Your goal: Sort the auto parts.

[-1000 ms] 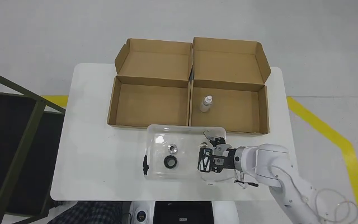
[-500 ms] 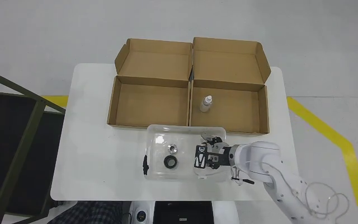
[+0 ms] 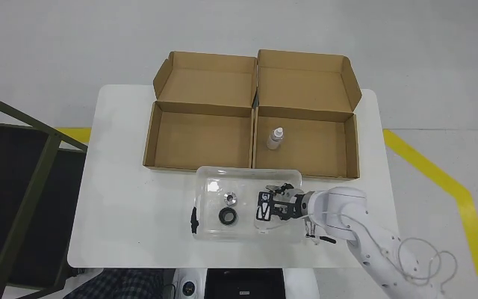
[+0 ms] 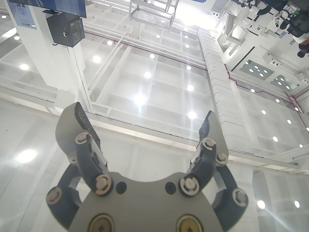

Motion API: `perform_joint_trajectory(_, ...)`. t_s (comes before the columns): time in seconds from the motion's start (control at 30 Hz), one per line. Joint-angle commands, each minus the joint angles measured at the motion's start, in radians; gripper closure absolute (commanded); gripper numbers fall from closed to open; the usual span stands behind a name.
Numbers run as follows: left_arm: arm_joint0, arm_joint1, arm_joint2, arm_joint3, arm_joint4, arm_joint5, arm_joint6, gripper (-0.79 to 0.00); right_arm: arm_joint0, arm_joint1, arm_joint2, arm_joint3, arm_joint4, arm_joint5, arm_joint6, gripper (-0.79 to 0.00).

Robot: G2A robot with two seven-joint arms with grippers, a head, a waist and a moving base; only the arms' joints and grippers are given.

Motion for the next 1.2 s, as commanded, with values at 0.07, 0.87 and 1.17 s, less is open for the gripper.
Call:
perform_joint_trajectory(0.07, 0.0, 0.0, 0.0, 0.0, 0.0, 0.0, 0.0, -0.785, 0.011, -0.001, -0.008, 0.009, -0.002, 0.008, 0.006, -0.317)
perform_joint_trajectory(0.87, 0.0, 0.0, 0.0, 0.0, 0.0, 0.0, 0.0, -0.785, -0.005, 0.009, 0.016, -0.044, 0.061, -0.025, -0.085, 0.0)
perform_joint_trajectory(1.17, 0.0, 0.0, 0.0, 0.0, 0.0, 0.0, 0.0, -0.785, -0.03, 0.011, 0.039, -0.007, 0.118, -0.033, -0.306, 0.0)
